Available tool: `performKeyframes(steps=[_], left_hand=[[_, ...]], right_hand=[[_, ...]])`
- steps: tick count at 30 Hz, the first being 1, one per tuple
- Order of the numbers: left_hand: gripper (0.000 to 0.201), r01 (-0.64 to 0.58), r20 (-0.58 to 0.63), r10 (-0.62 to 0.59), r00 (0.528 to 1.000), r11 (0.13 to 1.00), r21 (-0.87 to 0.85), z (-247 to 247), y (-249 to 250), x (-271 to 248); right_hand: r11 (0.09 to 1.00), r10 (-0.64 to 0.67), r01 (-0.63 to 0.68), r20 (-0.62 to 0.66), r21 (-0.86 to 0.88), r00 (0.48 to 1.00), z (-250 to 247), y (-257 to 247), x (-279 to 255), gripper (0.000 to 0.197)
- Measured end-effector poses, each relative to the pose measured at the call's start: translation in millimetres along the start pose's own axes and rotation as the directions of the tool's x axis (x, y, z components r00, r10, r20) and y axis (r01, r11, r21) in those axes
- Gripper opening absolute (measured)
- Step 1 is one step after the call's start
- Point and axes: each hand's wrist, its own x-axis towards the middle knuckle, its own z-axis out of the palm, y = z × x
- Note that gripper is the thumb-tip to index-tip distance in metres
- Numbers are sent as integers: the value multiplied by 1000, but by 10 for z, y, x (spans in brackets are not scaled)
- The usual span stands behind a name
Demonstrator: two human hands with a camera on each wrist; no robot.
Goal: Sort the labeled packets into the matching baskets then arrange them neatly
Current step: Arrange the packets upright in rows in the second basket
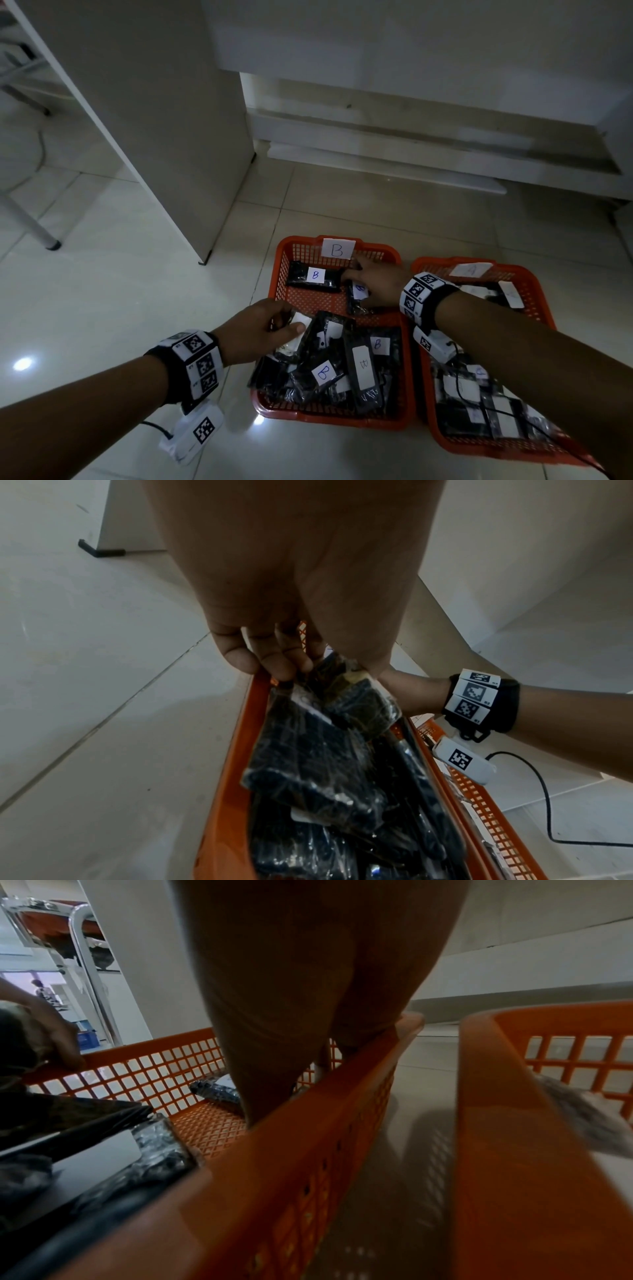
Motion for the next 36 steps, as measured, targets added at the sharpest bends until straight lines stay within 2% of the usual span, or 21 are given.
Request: performKeyframes(steps=[7, 10, 12, 14, 19, 25, 30, 36], left_hand=[[39, 7, 0, -7, 1000, 1000, -16, 11, -15, 14], [37, 11, 0, -11, 1000, 1000, -18, 9, -15, 17], [38, 10, 7, -10, 1000, 1000, -14, 4, -7, 20], [37, 11, 8, -11, 1000, 1000, -13, -1, 7, 21], [27, 25, 11, -25, 1000, 999, -23, -7, 18, 3], [29, 39, 20, -39, 999, 999, -12, -5, 17, 3], [37, 49, 26, -49, 998, 999, 5, 1, 3, 18], [41, 43, 40, -43, 998, 999, 3, 19, -36, 7]], right_hand=[[1000, 16, -15, -71, 9, 997, -93, -41, -58, 62], [994, -22, 35, -122, 106, 992, -162, -171, -34, 39], [960, -28, 24, 9, 280, 1000, -191, -291, -5, 32], [925, -27, -40, 170, 377, 985, -171, -389, 32, 37], [877, -36, -107, 286, 469, 958, -104, -448, 123, 38], [840, -80, -83, 273, 536, 959, -81, -422, 88, 29], [796, -97, -107, 300, 596, 949, -139, -383, 62, 31], [785, 33, -133, 174, 604, 984, -367, -263, 65, 31]])
